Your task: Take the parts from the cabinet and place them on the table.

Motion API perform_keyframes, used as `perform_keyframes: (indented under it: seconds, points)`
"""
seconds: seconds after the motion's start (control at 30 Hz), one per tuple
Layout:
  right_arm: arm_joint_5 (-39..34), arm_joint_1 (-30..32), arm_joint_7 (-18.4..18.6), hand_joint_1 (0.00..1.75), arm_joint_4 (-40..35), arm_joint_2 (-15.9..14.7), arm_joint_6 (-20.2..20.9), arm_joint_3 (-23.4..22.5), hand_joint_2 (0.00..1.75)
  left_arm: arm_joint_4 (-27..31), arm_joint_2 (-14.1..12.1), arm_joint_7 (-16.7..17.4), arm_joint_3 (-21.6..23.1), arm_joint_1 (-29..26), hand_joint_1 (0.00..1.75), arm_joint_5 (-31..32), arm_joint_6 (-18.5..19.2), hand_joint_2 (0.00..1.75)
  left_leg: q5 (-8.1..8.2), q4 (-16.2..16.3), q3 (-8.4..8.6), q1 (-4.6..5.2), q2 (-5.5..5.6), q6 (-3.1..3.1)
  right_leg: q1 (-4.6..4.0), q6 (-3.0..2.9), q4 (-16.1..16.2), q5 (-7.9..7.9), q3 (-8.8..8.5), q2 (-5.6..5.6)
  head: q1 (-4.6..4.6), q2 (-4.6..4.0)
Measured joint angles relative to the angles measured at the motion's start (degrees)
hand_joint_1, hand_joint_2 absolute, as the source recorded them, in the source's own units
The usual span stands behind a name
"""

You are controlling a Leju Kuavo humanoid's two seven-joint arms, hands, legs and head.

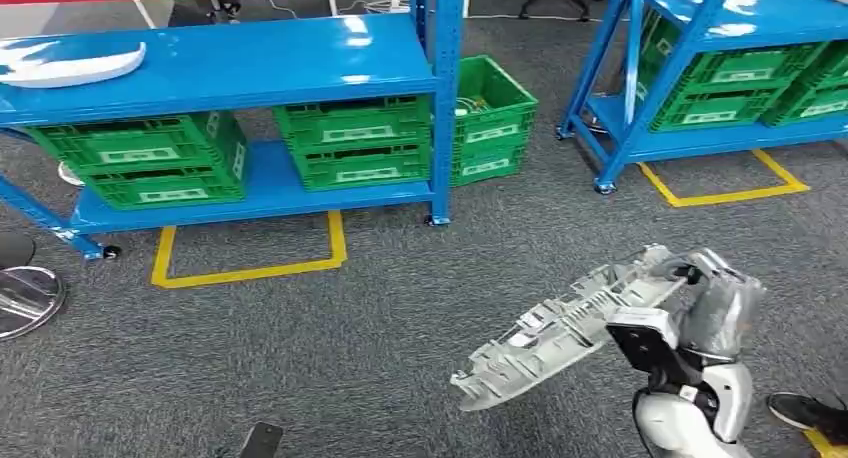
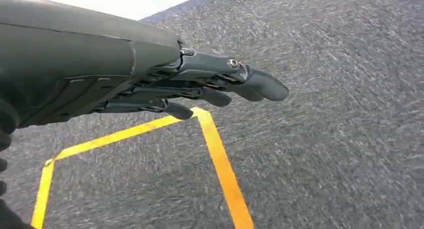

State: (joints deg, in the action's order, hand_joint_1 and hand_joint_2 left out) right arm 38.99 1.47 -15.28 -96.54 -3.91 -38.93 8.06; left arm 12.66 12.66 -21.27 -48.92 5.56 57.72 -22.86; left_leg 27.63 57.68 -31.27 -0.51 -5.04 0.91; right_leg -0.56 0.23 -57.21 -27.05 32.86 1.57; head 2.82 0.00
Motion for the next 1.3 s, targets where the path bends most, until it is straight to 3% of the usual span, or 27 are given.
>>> perform_keyframes:
  seconds: [0.07, 0.13, 0.17, 0.2, 0.23, 0.3, 0.33, 0.37, 0.43, 0.5, 0.53, 0.57, 0.6, 0.67, 0.7, 0.77, 0.8, 0.83, 0.87, 0.9, 1.0, 1.03, 1.1, 1.17, 1.2, 1.23, 1.3]
  points:
    - [-1.6, 0.7, -0.9, 1.75, -1.1, 0.0, 0.0, -0.7, 1.75, 0.0, 0.0, -0.1, 0.0, 0.0, 0.0, 0.0, -0.1, 1.75, 2.83, 3.0, -1.27, -0.15, 3.23, 0.33, 0.47, -0.69, 0.6, 0.66, -0.21, -0.81, -0.12, 0.0]
    - [-2.9, 1.1, -1.4, 1.75, -1.5, 0.0, 0.2, -1.4, 1.75, 0.0, -0.1, -0.1, -0.1, -0.3, 0.0, 0.0, -0.1, 1.75, 7.35, 11.6, -4.98, -0.17, 4.48, 0.37, 0.41, -0.86, 0.6, 0.75, -0.11, -1.91, -0.35, 0.0]
    - [-3.5, 1.6, -1.6, 1.75, -1.7, 0.0, 0.2, -1.8, 1.75, 0.0, -0.2, -0.1, -0.1, -0.4, 0.0, 0.0, -0.1, 1.75, 8.64, 15.3, -6.71, -0.13, 4.56, 0.4, 0.32, -0.87, 0.5, 0.75, -0.08, -2.52, -0.33, 0.0]
    - [-4.0, 2.1, -1.9, 1.75, -1.9, -0.1, 0.3, -2.3, 1.75, 0.0, -0.2, -0.1, -0.2, -0.5, 0.0, 0.0, -0.1, 1.75, 8.59, 17.0, -7.6, -0.12, 4.59, 0.34, 0.25, -0.87, 0.5, 0.75, -0.08, -3.18, -0.31, 0.0]
    - [-4.4, 2.3, -2.0, 1.75, -2.0, -0.2, 0.5, -2.8, 1.75, 0.0, -0.2, -0.1, -0.2, -0.6, 0.0, 0.0, -0.1, 1.75, 7.07, 16.0, -7.17, -0.12, 4.62, 0.27, 0.24, -0.86, 0.4, 0.76, -0.08, -3.83, -0.31, 0.0]
    - [-5.1, 2.4, -2.1, 1.75, -2.3, -0.5, 0.8, -3.7, 1.75, 0.0, -0.2, -0.1, -0.2, -0.5, 0.0, 0.0, -0.1, 1.75, 1.91, 8.4, -3.55, -0.18, 5.37, 0.04, 0.31, -0.78, 0.0, 0.73, -0.08, -5.26, -0.33, 0.0]
    - [-5.2, 2.4, -2.1, 1.75, -2.5, -0.7, 0.9, -4.0, 1.75, 0.0, -0.2, -0.1, -0.2, -0.5, 0.0, 0.1, -0.1, 1.75, -0.2, 3.9, -1.42, -0.3, 6.76, -0.05, 0.4, -0.59, -0.3, 0.62, -0.04, -5.85, -0.37, 0.0]
    - [-5.3, 2.3, -2.1, 1.75, -2.6, -0.8, 1.1, -4.4, 1.75, 0.0, -0.2, -0.1, -0.2, -0.4, 0.0, 0.1, -0.1, 1.75, 0.4, 1.7, -0.42, -0.47, 9.42, -0.17, 0.09, -0.23, -0.8, 0.45, 0.34, -6.42, -0.3, 0.0]
    - [-5.5, 2.2, -2.1, 1.75, -2.8, -1.5, 1.3, -5.1, 1.75, 0.0, -0.2, -0.1, -0.2, -0.3, 0.0, 0.1, -0.1, 1.75, 0.65, 1.0, -0.41, -0.34, 8.79, -0.28, 0.44, 0.49, -1.2, 0.66, 1.28, -7.5, -0.26, 0.0]
    - [-5.7, 2.6, -2.1, 1.75, -2.9, -1.7, 1.5, -5.7, 1.75, 0.0, -0.2, -0.1, -0.2, -0.3, 0.0, 0.2, -0.1, 1.75, 0.35, 0.7, -0.4, -0.11, 7.62, -1.14, 0.81, 1.35, -0.9, 1.03, 1.69, -8.7, -0.33, 0.0]
    - [-5.9, 2.8, -2.1, 1.75, -2.9, -2.0, 1.5, -5.9, 1.75, 0.0, -0.1, -0.2, -0.2, -0.2, 0.0, 0.2, -0.1, 1.75, -0.01, 0.3, -0.33, -0.46, 6.63, -1.68, 0.84, 1.44, -1.6, 0.64, 2.41, -7.4, -0.37, 0.0]
    - [-5.9, 2.7, -2.2, 1.75, -2.9, -2.2, 1.6, -6.2, 1.75, 0.0, -0.1, -0.2, -0.2, -0.1, 0.0, 0.2, -0.1, 1.75, -0.05, 0.3, -0.37, -0.42, 6.29, -1.91, 0.61, 1.73, -3.4, -0.76, 3.25, -4.74, -0.02, 0.0]
    - [-6.0, 2.5, -2.2, 1.75, -2.9, -2.3, 1.7, -6.4, 1.75, 0.0, -0.1, -0.2, -0.2, -0.1, 0.0, 0.3, -0.1, 1.75, -0.01, 0.3, -0.42, -0.36, 5.67, -2.13, 0.69, 2.04, -6.9, -2.85, 4.87, -3.33, 0.11, 0.0]
    - [-6.1, 2.5, -2.3, 1.75, -2.9, -2.3, 1.7, -6.6, 1.75, 0.0, -0.1, -0.2, -0.2, -0.4, 0.0, 0.4, -0.1, 1.75, 0.03, 0.3, -0.48, -0.19, 4.21, -2.17, 1.0, 2.49, -15.7, -6.79, 8.89, -2.26, 0.04, 0.0]
    - [-6.1, 2.8, -2.3, 1.75, -2.9, -2.3, 1.8, -6.6, 1.75, 0.0, -0.2, -0.2, -0.2, -0.5, 0.0, 0.4, -0.1, 1.75, 0.04, 0.3, -0.53, -0.16, 3.48, -2.17, 1.16, 2.67, -18.3, -7.4, 10.04, -2.11, 0.09, 0.0]
    - [-6.1, 2.9, -2.3, 1.75, -2.8, -2.3, 1.8, -6.8, 1.75, 0.0, -0.2, -0.2, -0.2, -0.4, 0.0, 0.4, 0.0, 1.75, 0.08, 0.3, -0.54, -0.14, 2.14, -2.1, 1.28, 2.77, -15.0, -4.89, 8.11, -1.84, 0.07, 0.0]
    - [-6.1, 2.9, -2.3, 1.75, -2.9, -2.3, 1.8, -7.0, 1.75, 0.0, -0.2, -0.2, -0.2, -0.3, 0.0, 0.4, 0.1, 1.75, 0.14, 0.3, -0.46, -0.14, 1.5, -2.01, 1.27, 2.68, -9.7, -2.45, 5.04, -1.21, 0.09, 0.0]
    - [-6.1, 2.8, -2.3, 1.75, -2.9, -2.4, 1.8, -7.1, 1.75, 0.0, -0.2, -0.2, -0.2, -0.3, 0.0, 0.4, 0.1, 1.75, 0.23, 0.3, -0.32, -0.14, 0.9, -1.87, 1.22, 2.53, -4.0, -0.46, 1.61, 0.3, 0.09, 0.0]
    - [-6.1, 2.7, -2.4, 1.75, -2.9, -2.4, 1.8, -7.2, 1.75, 0.0, -0.2, -0.2, -0.2, -0.3, 0.0, 0.4, 0.1, 1.75, 0.32, 0.4, -0.07, -0.01, 0.48, -1.64, 0.73, 2.28, -0.8, -1.32, 0.1, 3.55, 0.09, 0.0]
    - [-6.2, 2.8, -2.4, 1.75, -2.9, -2.4, 1.8, -7.3, 1.75, 0.0, -0.1, -0.3, -0.2, -0.3, 0.0, 0.4, 0.1, 1.75, 0.55, 0.4, -0.05, 0.35, 0.07, -1.2, 0.64, 1.72, -0.7, -0.95, -0.3, 3.37, -0.09, 0.0]
    - [-6.4, 3.3, -2.7, 1.75, -3.3, -2.6, 1.8, -8.0, 1.75, 0.0, 0.0, -0.4, -0.3, -0.3, 0.0, 0.4, 0.1, 1.75, 0.5, 0.0, 0.37, 0.11, -1.59, -0.28, 0.25, 0.81, -0.8, -0.78, 0.63, 1.16, -0.04, 0.0]
    - [-6.5, 3.7, -2.8, 1.75, -3.7, -2.6, 1.8, -8.2, 1.75, 0.0, 0.1, -0.4, -0.3, -0.3, 0.0, 0.4, 0.1, 1.75, 0.96, 0.3, 0.37, -0.06, -1.26, 0.24, 0.84, 0.16, 0.0, -0.26, -0.43, 0.43, -0.18, 0.0]
    - [-6.6, 3.7, -2.9, 1.75, -4.0, -2.6, 1.9, -8.4, 1.75, 0.0, 0.0, -0.4, -0.2, -0.3, 0.0, 0.4, 0.1, 1.75, 4.16, 4.5, -1.13, -0.16, 3.09, 0.38, 0.82, -0.48, 0.2, 0.16, -0.49, -0.61, -0.39, 0.0]
    - [-6.6, 3.9, -3.0, 1.75, -4.0, -2.6, 1.9, -8.4, 1.75, 0.0, 0.0, -0.4, -0.2, -0.6, 0.0, 0.4, 0.1, 1.75, 8.43, 13.4, -5.26, -0.15, 4.5, 0.39, 0.69, -0.74, 0.1, 0.13, -0.47, -2.04, -0.52, 0.0]
    - [-6.6, 4.0, -3.0, 1.75, -4.0, -2.6, 1.9, -8.4, 1.75, 0.0, 0.0, -0.4, -0.3, -0.8, 0.0, 0.4, 0.1, 1.75, 9.26, 16.9, -7.1, -0.12, 4.57, 0.38, 0.56, -0.75, 0.1, 0.13, -0.45, -2.94, -0.52, 0.0]
    - [-6.6, 4.2, -3.0, 1.75, -4.0, -2.6, 1.9, -8.4, 1.75, 0.0, 0.0, -0.4, -0.3, -0.9, 0.0, 0.4, 0.1, 1.75, 8.42, 17.2, -7.49, -0.1, 4.61, 0.29, 0.52, -0.75, 0.1, 0.13, -0.49, -3.83, -0.5, 0.0]
    - [-6.6, 4.6, -3.0, 1.75, -4.0, -2.6, 1.9, -8.4, 1.75, 0.0, -0.1, -0.4, -0.3, -0.9, 0.0, 0.4, 0.1, 1.75, 3.86, 11.8, -5.4, -0.08, 4.98, -0.04, 0.52, -0.73, 0.0, 0.12, -0.6, -5.38, -0.57, 0.0]
